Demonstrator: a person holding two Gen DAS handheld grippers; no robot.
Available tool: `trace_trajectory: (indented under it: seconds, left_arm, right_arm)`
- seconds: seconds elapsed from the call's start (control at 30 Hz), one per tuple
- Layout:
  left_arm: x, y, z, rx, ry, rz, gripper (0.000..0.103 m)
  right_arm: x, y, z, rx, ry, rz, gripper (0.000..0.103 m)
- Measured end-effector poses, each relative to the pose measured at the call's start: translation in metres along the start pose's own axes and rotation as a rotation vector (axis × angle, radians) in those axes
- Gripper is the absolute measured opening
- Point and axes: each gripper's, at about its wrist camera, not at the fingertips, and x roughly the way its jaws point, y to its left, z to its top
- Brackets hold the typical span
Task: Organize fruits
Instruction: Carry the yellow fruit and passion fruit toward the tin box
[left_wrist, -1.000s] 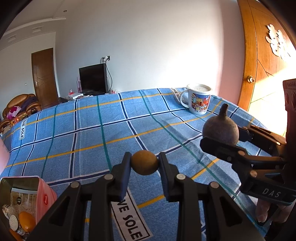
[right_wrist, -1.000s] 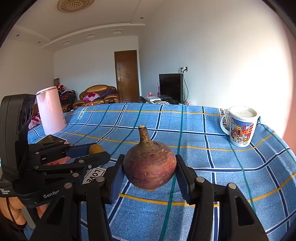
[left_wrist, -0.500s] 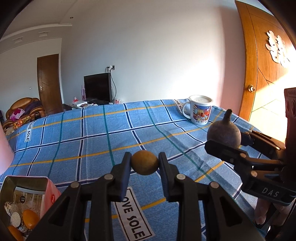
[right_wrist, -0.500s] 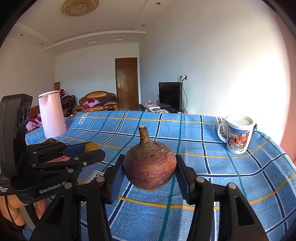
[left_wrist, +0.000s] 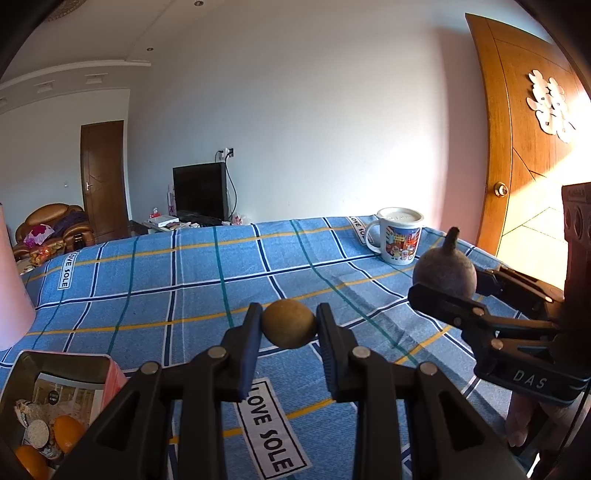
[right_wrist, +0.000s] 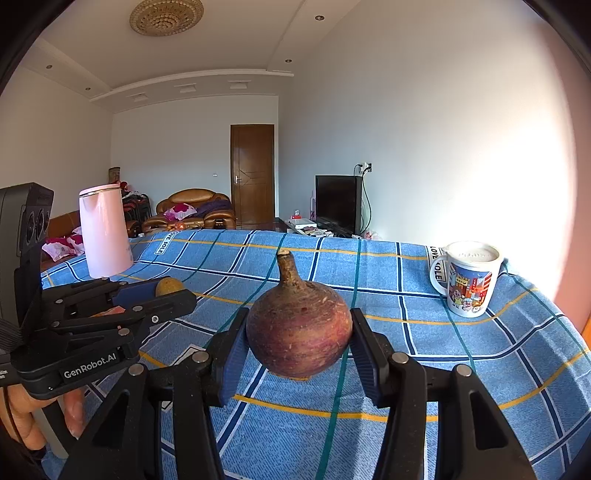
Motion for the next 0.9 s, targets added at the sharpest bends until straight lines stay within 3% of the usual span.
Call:
trace_trajectory:
  seconds: [0.47,0.9]
  left_arm:
    - [-0.007,-0.003,-0.004,0.026,0.009,-0.015,0.031]
    - [-0.041,0.04,-0.01,-0.052,-0.003,0.029,0.031]
  right_arm:
    - [-0.003,0.008,0.0,-0.014,-0.005,-0.001,0.054]
    - [0.005,0.064,0.013,-0.054,0.014,0.117,0.054]
